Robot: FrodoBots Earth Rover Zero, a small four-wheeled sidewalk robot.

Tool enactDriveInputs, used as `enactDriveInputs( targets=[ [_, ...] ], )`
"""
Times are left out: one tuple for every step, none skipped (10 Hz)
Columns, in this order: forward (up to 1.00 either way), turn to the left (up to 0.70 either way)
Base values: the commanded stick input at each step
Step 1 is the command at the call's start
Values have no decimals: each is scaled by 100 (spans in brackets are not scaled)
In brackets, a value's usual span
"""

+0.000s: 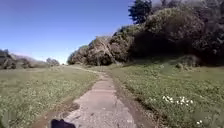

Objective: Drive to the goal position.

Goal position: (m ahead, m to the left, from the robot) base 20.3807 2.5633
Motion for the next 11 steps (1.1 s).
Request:
enactDriveInputs(
  targets=[
    [50,27],
    [50,27],
    [50,12],
    [50,0],
    [50,0],
    [50,0],
    [50,0],
    [50,0],
    [50,0],
    [50,0],
    [50,0]
  ],
)
